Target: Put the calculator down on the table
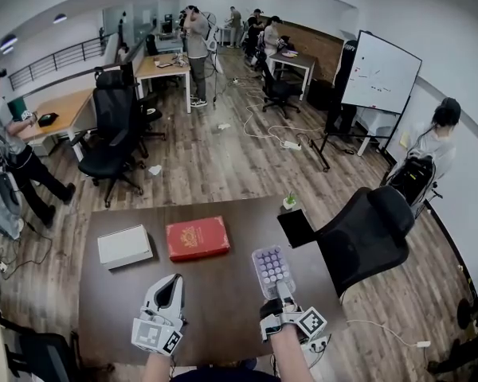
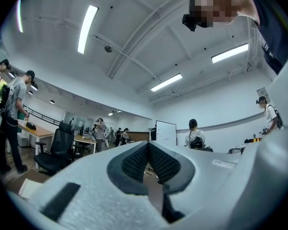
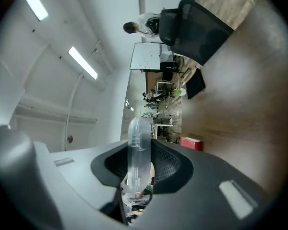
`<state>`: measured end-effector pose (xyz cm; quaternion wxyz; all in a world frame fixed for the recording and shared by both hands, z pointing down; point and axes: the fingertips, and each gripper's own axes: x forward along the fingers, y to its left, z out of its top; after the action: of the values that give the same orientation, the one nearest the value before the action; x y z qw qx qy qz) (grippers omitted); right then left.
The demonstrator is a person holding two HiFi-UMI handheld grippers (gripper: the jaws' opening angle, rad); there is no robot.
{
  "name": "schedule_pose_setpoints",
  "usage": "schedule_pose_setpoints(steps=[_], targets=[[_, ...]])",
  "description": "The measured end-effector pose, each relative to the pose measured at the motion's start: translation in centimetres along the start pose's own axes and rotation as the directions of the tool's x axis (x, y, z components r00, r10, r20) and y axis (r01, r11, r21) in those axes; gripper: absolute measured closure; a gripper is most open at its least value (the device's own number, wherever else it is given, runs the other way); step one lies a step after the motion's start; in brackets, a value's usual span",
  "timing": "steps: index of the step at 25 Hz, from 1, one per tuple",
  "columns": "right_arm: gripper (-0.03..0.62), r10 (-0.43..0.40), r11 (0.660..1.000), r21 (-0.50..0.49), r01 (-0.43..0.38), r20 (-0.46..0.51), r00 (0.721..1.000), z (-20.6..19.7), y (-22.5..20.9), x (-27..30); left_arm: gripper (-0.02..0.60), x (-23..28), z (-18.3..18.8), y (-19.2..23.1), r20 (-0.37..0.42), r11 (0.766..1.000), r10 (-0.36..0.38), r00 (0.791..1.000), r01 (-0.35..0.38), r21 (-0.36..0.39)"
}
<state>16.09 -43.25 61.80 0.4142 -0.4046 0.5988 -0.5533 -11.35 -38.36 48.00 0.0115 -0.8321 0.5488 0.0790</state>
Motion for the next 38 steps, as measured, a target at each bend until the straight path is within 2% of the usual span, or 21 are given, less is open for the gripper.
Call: schedule_pose_setpoints(steps=[2,6,10,16,20,27,29,33,36,38], targets=[[0.477,0.015,0.998,0.056,-0.016,0.01,1.0,-0.1,-0.3,0.1,0.586,0.1,0.1,0.1,0.001,1.0,-0.001,1.0,0.001,-0.004],[0.477,0.004,1.0,0.031,-0.004,-0.002,1.0,-0.3,-0.5,0.4,0.586,0.3,-0.1,0.0,-0.003,1.0,0.003,1.0,-0.003,-0.002],[0.477,-0.035,0.999,0.028,0.035,0.011,0.999,-0.2,-2.7,0.7,0.586,0.6,-0.8,0.3,-0.001,1.0,0.008,1.0,-0.008,0.013],[0.477,-0.135,0.991,0.016,0.135,0.014,0.991,-0.2,-9.3,1.3,0.586,0.4,-1.5,1.0,0.005,0.999,0.043,0.999,-0.043,0.01],[0.477,-0.195,0.98,0.056,0.193,0.015,0.981,-1.4,-14.3,1.3,0.586,-1.1,-2.3,1.7,-0.011,0.997,0.077,0.997,-0.077,0.0],[0.477,-0.241,0.968,0.107,0.228,0.122,0.963,-0.2,-20.4,1.5,0.586,-2.1,-3.7,2.4,0.0,0.992,0.127,0.992,-0.127,0.003],[0.477,-0.262,0.964,0.079,0.254,0.102,0.96,-0.4,-21.9,2.1,0.586,-2.2,-3.9,2.5,0.001,0.991,0.131,0.991,-0.131,0.004],[0.477,-0.303,0.953,-0.009,0.303,0.002,0.953,-1.2,-24.6,3.4,0.586,-1.6,-4.6,2.6,-0.003,0.992,0.125,0.992,-0.125,0.0],[0.477,-0.321,0.947,0.0,0.321,-0.026,0.947,-1.4,-26.6,3.9,0.586,-1.2,-5.9,2.5,-0.013,0.992,0.124,0.992,-0.124,-0.003],[0.477,-0.313,0.948,0.042,0.314,-0.022,0.949,-1.7,-27.3,4.1,0.586,-1.2,-6.6,2.5,-0.026,0.992,0.128,0.991,-0.129,-0.013]])
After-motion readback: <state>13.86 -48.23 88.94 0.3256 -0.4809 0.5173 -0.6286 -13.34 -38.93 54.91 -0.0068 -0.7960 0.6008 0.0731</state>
